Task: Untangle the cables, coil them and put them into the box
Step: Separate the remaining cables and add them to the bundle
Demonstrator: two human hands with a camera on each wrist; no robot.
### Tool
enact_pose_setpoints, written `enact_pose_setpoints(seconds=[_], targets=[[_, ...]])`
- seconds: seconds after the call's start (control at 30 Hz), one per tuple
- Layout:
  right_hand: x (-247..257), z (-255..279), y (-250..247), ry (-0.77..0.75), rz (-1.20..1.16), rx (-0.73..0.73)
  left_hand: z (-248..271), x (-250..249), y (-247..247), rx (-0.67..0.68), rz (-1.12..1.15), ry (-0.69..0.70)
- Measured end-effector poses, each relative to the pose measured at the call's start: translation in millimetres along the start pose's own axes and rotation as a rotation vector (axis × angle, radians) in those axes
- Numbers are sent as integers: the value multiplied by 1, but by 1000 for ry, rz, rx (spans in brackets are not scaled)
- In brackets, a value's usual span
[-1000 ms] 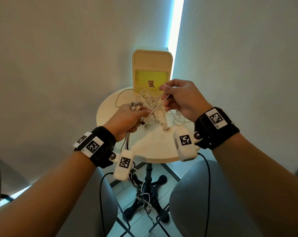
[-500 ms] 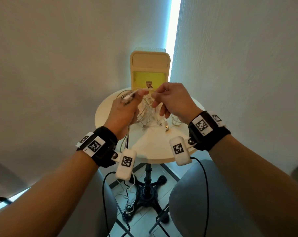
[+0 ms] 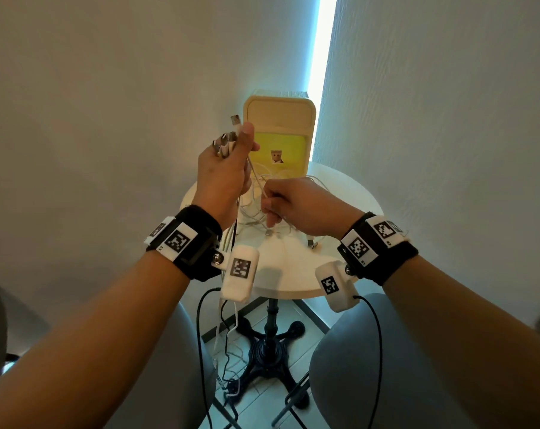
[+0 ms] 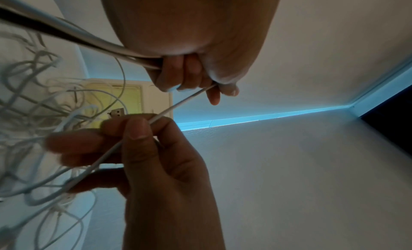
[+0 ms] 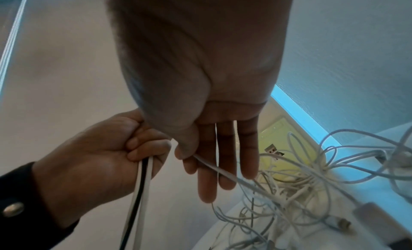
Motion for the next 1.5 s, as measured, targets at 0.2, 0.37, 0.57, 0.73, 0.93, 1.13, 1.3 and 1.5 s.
enact_pose_setpoints(seconds=[0.2,0.37,0.57,0.73,0.93,1.13,1.3,1.5], targets=[[9,4,3,-22,-139,29,-13,-8,4,-37,65,-30],[16,4,5,-69,-141,108,-18,-7,5,-106,-5,-4],[16,0,14,-21,-105,93,-21,-8,10,-34,4,-99],[15,-6,10,34,-153,-11,-18,-22,18,144,54,-133],[-10,-10,-1,47,-24,-35,-30,-44,-6,132,169,-145],[-19,-22,-15,89,212,-65,-28,-50,-15,110,-48,-105],[0,-29,-38,19,242,-219,-4,-25,3,293,-561,-110],[-13,-26,-25,-8,194,-276,-6,-14,-6,441,-772,-290]])
Point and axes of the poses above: each hand's wrist, its own z-axis away from the middle knuckle, its own y-axis out of the palm, x = y × z, the point moved 4 cm from there along -z, towards the middle knuckle, and after that the axes turned 1 degree about x, right-handed, at the moved point
